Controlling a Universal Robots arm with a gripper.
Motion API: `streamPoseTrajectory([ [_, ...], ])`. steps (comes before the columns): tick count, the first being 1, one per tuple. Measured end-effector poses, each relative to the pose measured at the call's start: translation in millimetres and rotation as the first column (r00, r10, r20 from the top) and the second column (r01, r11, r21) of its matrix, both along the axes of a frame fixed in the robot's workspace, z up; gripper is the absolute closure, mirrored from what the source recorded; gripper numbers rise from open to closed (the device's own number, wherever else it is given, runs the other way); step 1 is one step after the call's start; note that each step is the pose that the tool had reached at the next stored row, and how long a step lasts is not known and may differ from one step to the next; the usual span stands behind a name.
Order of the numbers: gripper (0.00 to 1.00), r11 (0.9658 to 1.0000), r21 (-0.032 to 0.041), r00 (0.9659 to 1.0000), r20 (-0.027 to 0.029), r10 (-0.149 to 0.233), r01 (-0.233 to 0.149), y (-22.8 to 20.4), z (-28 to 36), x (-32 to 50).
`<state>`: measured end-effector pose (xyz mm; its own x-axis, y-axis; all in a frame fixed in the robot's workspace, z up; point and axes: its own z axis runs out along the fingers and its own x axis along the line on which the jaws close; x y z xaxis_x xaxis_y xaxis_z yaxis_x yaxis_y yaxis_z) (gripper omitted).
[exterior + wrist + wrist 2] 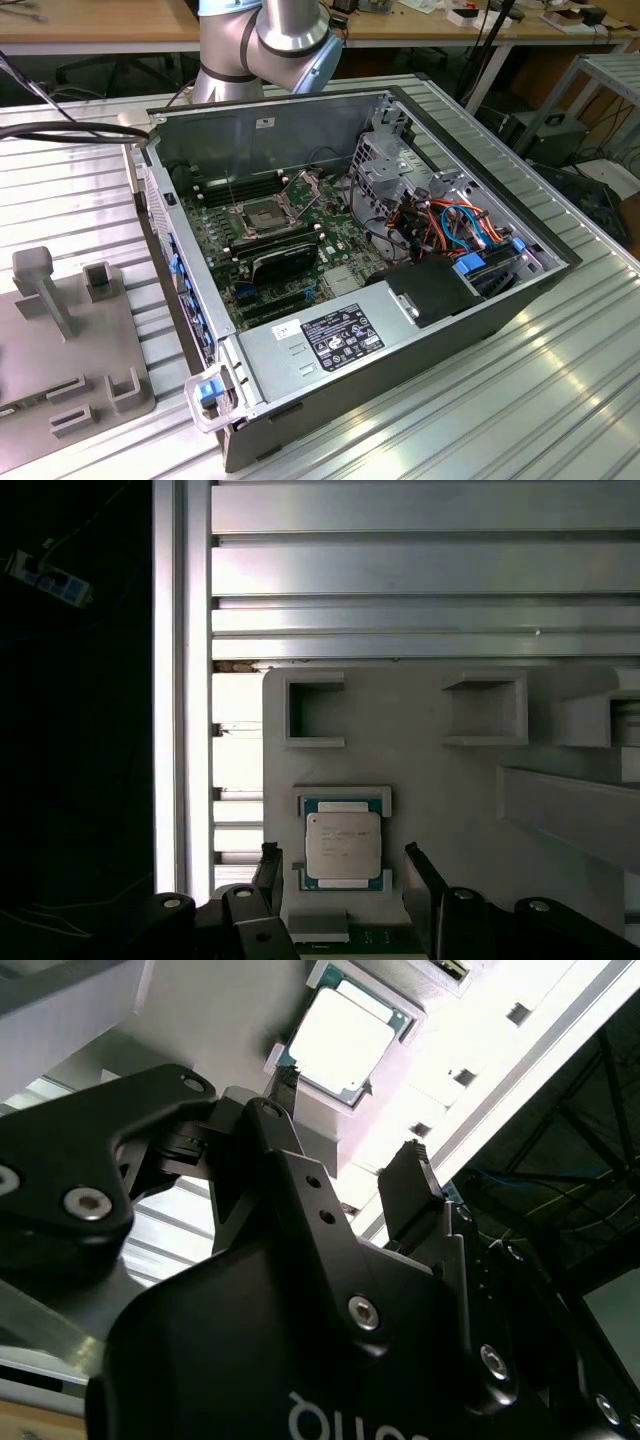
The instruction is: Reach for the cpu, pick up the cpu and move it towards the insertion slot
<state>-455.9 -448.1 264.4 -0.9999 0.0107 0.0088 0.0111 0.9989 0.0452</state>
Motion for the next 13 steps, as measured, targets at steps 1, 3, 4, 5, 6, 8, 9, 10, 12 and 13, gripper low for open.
streamPoseTrajectory([
  [1, 0.40, 1.0000, 0.0000, 1.0000, -0.0001, 0.000, 0.000, 0.0, 0.0, 0.2],
  [3, 0.40, 1.0000, -0.0001, 1.0000, -0.0001, 0.000, 0.000, 0.0, 0.0, 0.6],
  [4, 0.40, 1.0000, -0.0001, 1.0000, -0.0001, 0.000, 0.000, 0.0, -0.1, 1.0],
  [5, 0.40, 1.0000, -0.0001, 1.0000, -0.0001, 0.000, 0.000, 0.0, -0.1, 1.1],
  [6, 0.40, 1.0000, -0.0001, 1.0000, -0.0001, 0.000, 0.000, 0.0, -0.1, 1.1],
  [8, 0.40, 1.0000, -0.0001, 1.0000, -0.0001, 0.000, 0.000, 0.0, -0.1, 1.1],
  [9, 0.40, 1.0000, -0.0001, 1.0000, -0.0001, 0.000, 0.000, 0.0, -0.2, 1.1],
  [10, 0.40, 1.0000, -0.0001, 1.0000, -0.0002, 0.000, 0.000, 0.0, -0.1, 1.1],
  [12, 0.40, 1.0000, -0.0002, 1.0000, -0.0001, 0.000, 0.000, 0.0, -0.2, 1.1],
  [13, 0.40, 1.0000, -0.0001, 1.0000, -0.0001, 0.000, 0.000, 0.0, -0.2, 1.1],
])
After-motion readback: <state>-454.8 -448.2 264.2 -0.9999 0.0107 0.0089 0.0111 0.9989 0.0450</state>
